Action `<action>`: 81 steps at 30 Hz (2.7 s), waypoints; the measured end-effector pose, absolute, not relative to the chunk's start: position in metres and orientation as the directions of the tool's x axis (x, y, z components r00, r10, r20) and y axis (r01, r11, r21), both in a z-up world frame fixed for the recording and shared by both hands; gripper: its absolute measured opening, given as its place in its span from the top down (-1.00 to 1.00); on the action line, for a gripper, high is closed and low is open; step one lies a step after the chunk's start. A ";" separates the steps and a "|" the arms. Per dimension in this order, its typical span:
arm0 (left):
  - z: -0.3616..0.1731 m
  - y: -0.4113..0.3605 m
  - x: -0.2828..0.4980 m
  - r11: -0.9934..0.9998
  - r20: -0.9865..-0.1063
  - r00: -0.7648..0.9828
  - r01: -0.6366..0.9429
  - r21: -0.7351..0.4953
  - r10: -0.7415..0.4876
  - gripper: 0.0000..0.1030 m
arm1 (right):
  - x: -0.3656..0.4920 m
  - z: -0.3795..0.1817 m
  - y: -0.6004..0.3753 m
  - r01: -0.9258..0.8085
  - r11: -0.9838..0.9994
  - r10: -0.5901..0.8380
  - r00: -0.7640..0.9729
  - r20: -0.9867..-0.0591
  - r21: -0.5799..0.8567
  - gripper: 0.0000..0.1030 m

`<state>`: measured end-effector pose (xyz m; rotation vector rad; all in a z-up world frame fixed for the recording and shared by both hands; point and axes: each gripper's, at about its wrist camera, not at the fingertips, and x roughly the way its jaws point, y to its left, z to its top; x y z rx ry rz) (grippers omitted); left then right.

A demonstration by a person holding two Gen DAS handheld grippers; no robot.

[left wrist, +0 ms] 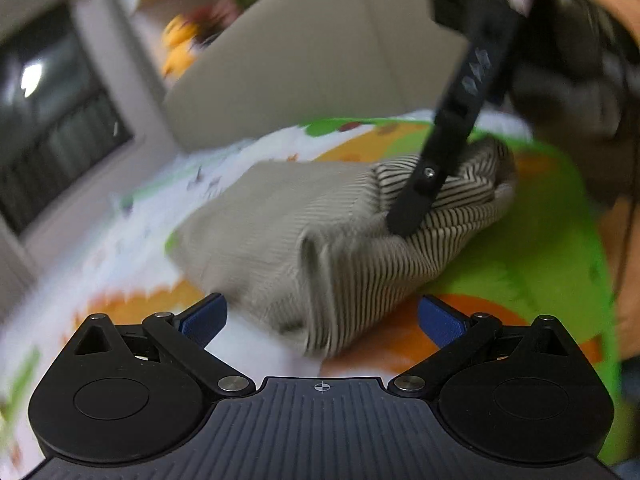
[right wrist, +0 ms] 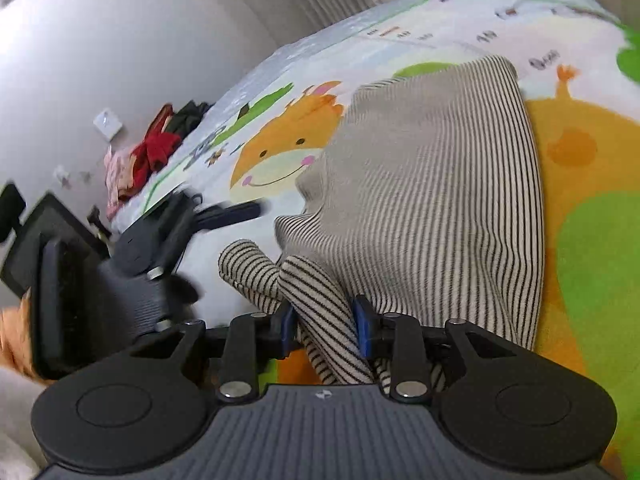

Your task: Fold clothes

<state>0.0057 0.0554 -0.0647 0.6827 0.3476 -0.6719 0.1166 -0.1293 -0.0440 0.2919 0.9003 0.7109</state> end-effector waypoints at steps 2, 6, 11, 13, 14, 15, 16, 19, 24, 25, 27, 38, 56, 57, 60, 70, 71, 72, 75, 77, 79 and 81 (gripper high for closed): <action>-0.070 0.036 0.013 0.538 -0.501 0.727 0.686 0.490 -0.471 -1.00 | 0.106 -0.028 -0.137 -0.475 0.732 0.678 0.441 -0.589 0.488 0.34; -0.074 0.011 0.027 0.498 -0.541 0.683 0.729 0.469 -0.490 -1.00 | 0.080 0.009 -0.171 -0.502 0.799 0.596 0.586 -0.549 0.332 -0.01; -0.074 0.007 0.032 0.533 -0.530 0.653 0.754 0.385 -0.541 -0.77 | 0.042 0.000 -0.182 -0.538 0.837 0.352 0.670 -0.654 -0.100 -0.31; -0.068 0.012 0.040 0.578 -0.549 0.613 0.772 0.265 -0.568 -0.74 | 0.032 -0.014 -0.181 -0.553 0.817 0.316 0.665 -0.677 -0.161 -0.31; -0.064 0.018 0.048 0.606 -0.555 0.594 0.772 0.191 -0.582 -0.73 | 0.029 -0.021 -0.180 -0.553 0.813 0.303 0.670 -0.678 -0.184 -0.36; -0.061 0.025 0.056 0.632 -0.554 0.578 0.766 0.117 -0.599 -0.73 | 0.025 -0.027 -0.180 -0.553 0.807 0.289 0.676 -0.678 -0.207 -0.38; -0.057 0.031 0.063 0.650 -0.551 0.569 0.758 0.062 -0.611 -0.69 | 0.023 -0.034 -0.176 -0.540 0.793 0.254 0.715 -0.651 -0.283 -0.40; -0.046 0.048 0.083 0.692 -0.529 0.569 0.720 -0.049 -0.630 -0.67 | 0.023 -0.058 -0.163 -0.480 0.711 0.185 0.833 -0.521 -0.514 -0.40; -0.042 0.053 0.090 0.708 -0.517 0.589 0.705 -0.048 -0.621 -0.67 | 0.050 -0.076 -0.128 -0.525 0.616 0.283 0.844 -0.456 -0.588 0.02; -0.043 0.051 0.089 0.705 -0.520 0.590 0.708 -0.035 -0.618 -0.67 | 0.049 -0.077 -0.122 -0.545 0.590 0.296 0.832 -0.469 -0.595 0.06; -0.045 0.046 0.079 0.684 -0.528 0.593 0.729 0.030 -0.608 -0.68 | 0.048 -0.080 -0.110 -0.586 0.538 0.322 0.808 -0.494 -0.606 0.17; -0.049 0.034 0.033 0.499 -0.630 0.335 0.861 -0.096 -0.700 -0.70 | -0.015 -0.016 -0.129 -0.759 0.574 0.466 0.611 -0.640 -0.306 0.29; 0.042 0.132 0.087 0.684 -0.408 0.556 0.652 -0.327 -0.724 -1.00 | 0.202 -0.035 -0.222 -0.276 0.842 0.507 0.701 -0.501 0.464 0.36; 0.036 0.127 0.088 0.686 -0.428 0.546 0.653 -0.322 -0.720 -1.00 | 0.206 -0.042 -0.220 -0.270 0.839 0.507 0.701 -0.501 0.472 0.36; 0.025 0.101 0.091 0.683 -0.468 0.525 0.672 -0.284 -0.711 -1.00 | 0.197 -0.031 -0.205 -0.318 0.839 0.520 0.708 -0.478 0.442 0.36; 0.006 0.052 0.126 0.730 -0.457 0.589 0.639 -0.242 -0.667 -1.00 | 0.200 -0.056 -0.205 -0.180 0.876 0.424 0.731 -0.536 0.447 0.07; 0.004 0.048 0.129 0.725 -0.451 0.586 0.644 -0.245 -0.673 -1.00 | 0.197 -0.061 -0.210 -0.162 0.861 0.432 0.735 -0.523 0.483 0.03; 0.002 0.045 0.132 0.720 -0.449 0.582 0.649 -0.247 -0.678 -1.00 | 0.195 -0.065 -0.214 -0.147 0.851 0.433 0.740 -0.515 0.504 0.02; -0.011 0.034 0.146 0.733 -0.491 0.576 0.643 -0.223 -0.654 -1.00 | 0.189 -0.073 -0.217 -0.106 0.842 0.411 0.762 -0.501 0.529 -0.13; -0.025 0.030 0.158 0.764 -0.547 0.576 0.612 -0.205 -0.608 -1.00 | 0.181 -0.066 -0.213 -0.106 0.869 0.371 0.786 -0.495 0.483 -0.15; -0.038 0.035 0.172 0.769 -0.573 0.547 0.583 -0.262 -0.610 -1.00 | 0.170 -0.052 -0.203 -0.123 0.913 0.315 0.818 -0.481 0.389 -0.15; -0.043 0.045 0.181 0.758 -0.567 0.522 0.557 -0.340 -0.638 -1.00 | 0.156 -0.033 -0.192 -0.151 0.951 0.258 0.867 -0.426 0.268 -0.10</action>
